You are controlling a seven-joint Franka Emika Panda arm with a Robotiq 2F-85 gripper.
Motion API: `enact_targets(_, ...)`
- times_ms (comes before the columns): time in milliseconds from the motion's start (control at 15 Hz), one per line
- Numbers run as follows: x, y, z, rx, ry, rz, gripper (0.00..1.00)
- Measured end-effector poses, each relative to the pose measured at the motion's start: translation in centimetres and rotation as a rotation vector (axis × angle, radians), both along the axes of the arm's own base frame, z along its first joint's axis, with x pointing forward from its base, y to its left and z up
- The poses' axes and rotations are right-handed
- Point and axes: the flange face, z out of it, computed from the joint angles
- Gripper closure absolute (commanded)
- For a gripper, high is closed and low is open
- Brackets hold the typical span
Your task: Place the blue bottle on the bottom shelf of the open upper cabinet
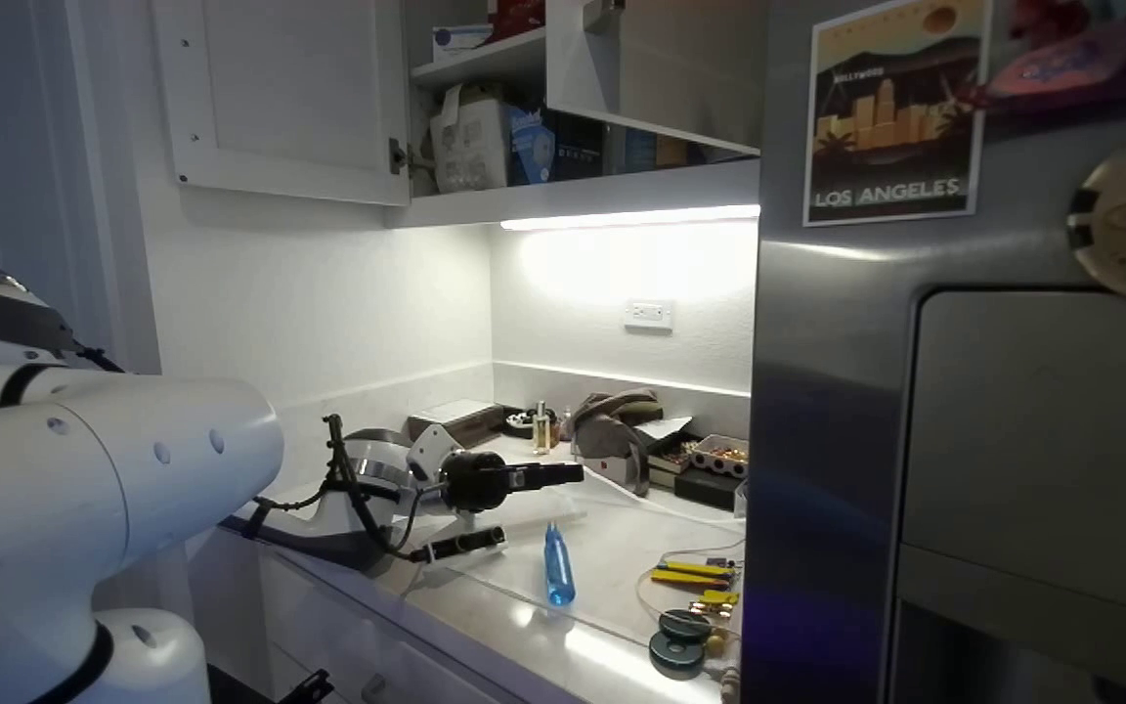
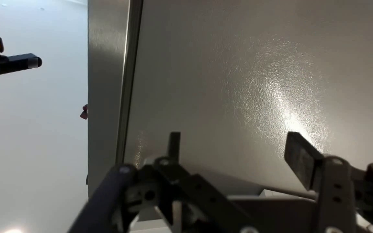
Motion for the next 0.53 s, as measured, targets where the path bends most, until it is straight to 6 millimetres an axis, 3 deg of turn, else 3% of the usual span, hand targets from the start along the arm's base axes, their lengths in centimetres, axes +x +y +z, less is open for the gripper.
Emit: enact_targets(533,-0.08,-0.34,0.15,0.059,-0.022,-0.051,0.00)
